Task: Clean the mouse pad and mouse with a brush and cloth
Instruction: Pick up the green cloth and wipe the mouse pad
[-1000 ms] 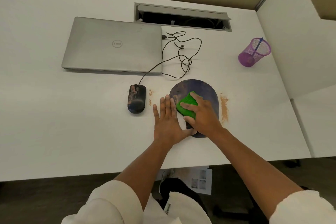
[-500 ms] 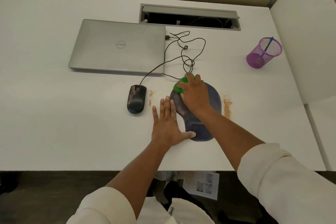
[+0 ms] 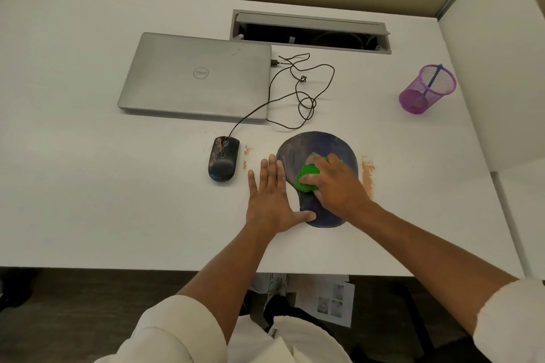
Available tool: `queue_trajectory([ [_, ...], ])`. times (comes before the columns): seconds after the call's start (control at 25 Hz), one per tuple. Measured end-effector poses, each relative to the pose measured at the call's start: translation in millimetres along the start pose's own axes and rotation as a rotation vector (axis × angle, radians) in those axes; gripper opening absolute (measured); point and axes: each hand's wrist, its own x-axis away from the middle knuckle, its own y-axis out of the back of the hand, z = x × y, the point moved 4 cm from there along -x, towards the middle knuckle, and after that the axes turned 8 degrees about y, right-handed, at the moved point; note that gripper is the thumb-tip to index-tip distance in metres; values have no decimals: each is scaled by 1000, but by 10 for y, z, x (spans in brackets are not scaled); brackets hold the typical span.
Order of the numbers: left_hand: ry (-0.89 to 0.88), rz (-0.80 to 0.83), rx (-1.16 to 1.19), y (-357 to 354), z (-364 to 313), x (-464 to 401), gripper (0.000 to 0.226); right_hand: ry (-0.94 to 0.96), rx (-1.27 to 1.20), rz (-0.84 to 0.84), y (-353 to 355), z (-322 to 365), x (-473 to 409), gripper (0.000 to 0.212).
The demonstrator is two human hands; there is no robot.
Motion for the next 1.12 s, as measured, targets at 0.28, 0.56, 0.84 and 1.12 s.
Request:
queue_trajectory([
  [0.28, 6, -5, -15, -2, -5, -1, 143, -359, 9, -138, 131, -115, -670, 30],
  [0.56, 8, 5, 2, -4, -4, -12, 144, -31, -94, -65, -88, 92, -190, 28],
  [0.84, 5, 0, 18, -3, 2, -15, 147, -34, -86, -94, 166, -373, -160, 31],
  [1.12, -2, -8, -6, -5, -1, -19, 144, -341, -139, -147, 86, -116, -658, 36],
])
